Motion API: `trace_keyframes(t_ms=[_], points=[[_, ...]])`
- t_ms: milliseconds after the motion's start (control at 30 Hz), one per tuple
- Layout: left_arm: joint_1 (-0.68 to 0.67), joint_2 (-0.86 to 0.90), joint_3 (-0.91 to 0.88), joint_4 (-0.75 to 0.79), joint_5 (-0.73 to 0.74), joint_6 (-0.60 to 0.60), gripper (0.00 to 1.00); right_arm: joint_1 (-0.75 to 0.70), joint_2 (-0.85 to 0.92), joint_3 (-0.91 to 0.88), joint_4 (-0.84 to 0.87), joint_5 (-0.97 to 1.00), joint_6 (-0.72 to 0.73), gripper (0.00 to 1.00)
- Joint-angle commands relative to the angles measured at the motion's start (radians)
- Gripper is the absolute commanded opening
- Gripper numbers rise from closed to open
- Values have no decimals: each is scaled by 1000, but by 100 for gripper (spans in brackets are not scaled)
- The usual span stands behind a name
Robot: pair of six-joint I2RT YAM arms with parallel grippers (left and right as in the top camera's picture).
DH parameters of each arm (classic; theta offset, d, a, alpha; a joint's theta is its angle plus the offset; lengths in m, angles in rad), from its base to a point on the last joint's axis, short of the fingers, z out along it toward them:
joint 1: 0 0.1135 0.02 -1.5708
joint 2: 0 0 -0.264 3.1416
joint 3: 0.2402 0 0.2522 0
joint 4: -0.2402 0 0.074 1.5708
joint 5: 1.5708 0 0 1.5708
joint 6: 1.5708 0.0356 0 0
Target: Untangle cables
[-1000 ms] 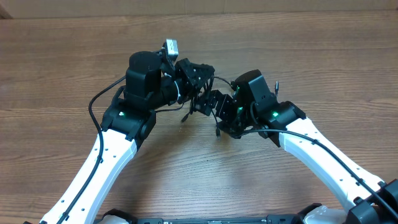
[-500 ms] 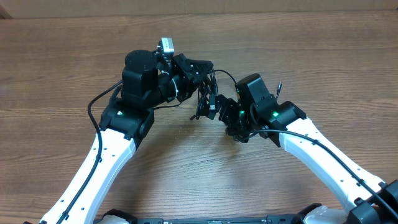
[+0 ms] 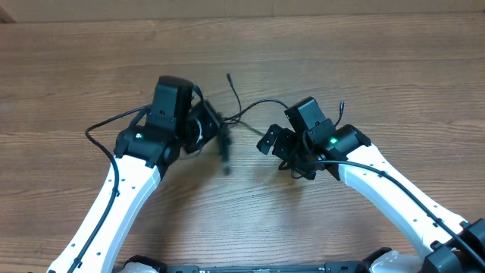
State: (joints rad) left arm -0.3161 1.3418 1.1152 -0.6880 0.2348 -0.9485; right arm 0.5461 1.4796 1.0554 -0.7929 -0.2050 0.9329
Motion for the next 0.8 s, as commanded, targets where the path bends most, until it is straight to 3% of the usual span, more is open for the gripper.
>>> trace_keyframes(t_ms=[0,267,500,667,767], points=[[8,35,19,-126,-234,184,4,8,4,-7,9,23,-25,100],[8,158,19,-284,-266,192,4,8,4,-7,9,25,-25,100],[8,182,19,-81,-20,182,4,8,4,-7,8,26,-26,100],[14,182,19,-35,-21,134,4,8,4,-7,-10,49,-26,100],[21,182,19,37,68,80,4,8,4,-7,-6,59,-25,100]])
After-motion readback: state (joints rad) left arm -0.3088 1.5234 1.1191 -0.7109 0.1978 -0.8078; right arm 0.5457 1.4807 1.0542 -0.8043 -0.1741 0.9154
